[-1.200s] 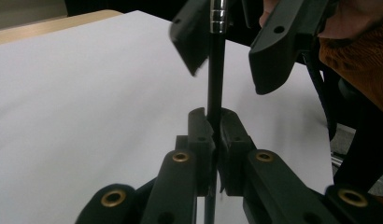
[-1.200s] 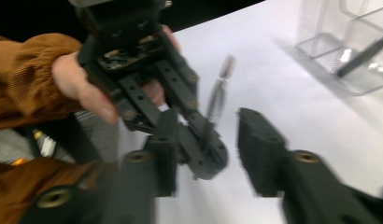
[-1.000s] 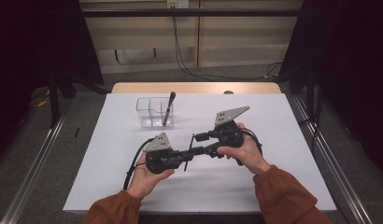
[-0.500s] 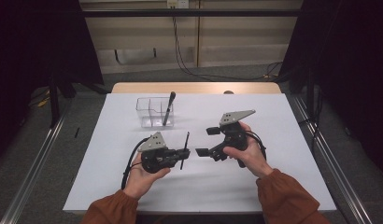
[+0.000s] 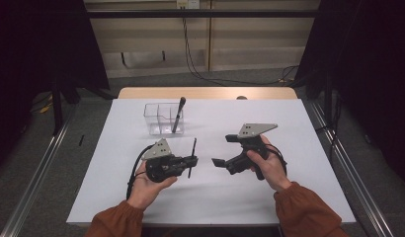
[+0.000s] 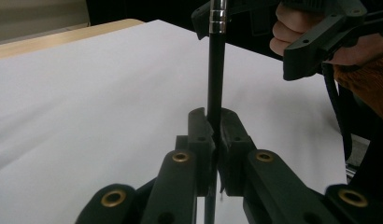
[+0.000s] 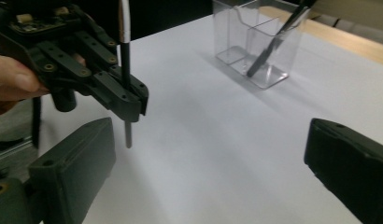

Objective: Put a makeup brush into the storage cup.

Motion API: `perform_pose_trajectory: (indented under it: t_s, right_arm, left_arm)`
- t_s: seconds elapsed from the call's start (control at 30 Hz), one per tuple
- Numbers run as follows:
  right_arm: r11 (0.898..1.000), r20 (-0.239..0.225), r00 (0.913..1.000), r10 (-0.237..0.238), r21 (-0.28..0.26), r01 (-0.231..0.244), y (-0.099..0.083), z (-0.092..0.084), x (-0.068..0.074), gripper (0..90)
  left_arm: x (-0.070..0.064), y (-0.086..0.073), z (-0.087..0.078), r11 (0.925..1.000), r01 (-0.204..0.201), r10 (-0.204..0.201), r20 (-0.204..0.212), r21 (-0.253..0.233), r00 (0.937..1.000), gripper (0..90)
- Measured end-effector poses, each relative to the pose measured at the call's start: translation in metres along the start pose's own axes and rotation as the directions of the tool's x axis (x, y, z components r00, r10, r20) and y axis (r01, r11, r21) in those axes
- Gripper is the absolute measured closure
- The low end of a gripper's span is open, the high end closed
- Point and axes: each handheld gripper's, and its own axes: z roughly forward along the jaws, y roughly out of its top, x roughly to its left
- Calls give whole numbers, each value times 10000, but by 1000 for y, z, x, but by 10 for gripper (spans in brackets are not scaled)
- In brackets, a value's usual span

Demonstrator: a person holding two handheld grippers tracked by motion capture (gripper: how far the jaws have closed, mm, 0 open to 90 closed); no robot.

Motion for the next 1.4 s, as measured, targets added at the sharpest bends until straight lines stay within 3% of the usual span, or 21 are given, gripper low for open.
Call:
perform_pose_trajectory:
  t_s: [0.23, 0.5, 0.67, 0.73, 1.13, 1.4]
  right_arm:
    - [9985, 364, 9978, 545, -18, -545, -12, -9, -6, 16]
    - [9967, 770, 9942, 744, -395, -715, -29, -25, -9, 12]
    - [9959, 1708, 9827, 723, -664, -618, -40, -35, -11, 17]
    - [9918, 1900, 9778, 885, -1081, -687, -43, -40, -12, 18]
    - [9809, 2333, 9597, 1565, -1506, -1233, -72, -60, -18, 15]
    - [9747, 2618, 9524, 1560, -1969, -1055, -83, -75, -14, 10]
  left_arm:
    - [5, 1, -9, 9999, 102, -104, -150, -85, 9998, 853]
    - [11, 2, -18, 9996, 169, -178, -399, -244, 9990, 853]
    - [12, 2, -22, 9994, 201, -216, -504, -298, 9985, 854]
    - [13, 3, -25, 9994, 181, -198, -546, -302, 9983, 853]
    - [25, 5, -41, 9982, 242, -294, -960, -545, 9949, 854]
    - [34, 7, -47, 9971, 331, -411, -1200, -681, 9919, 854]
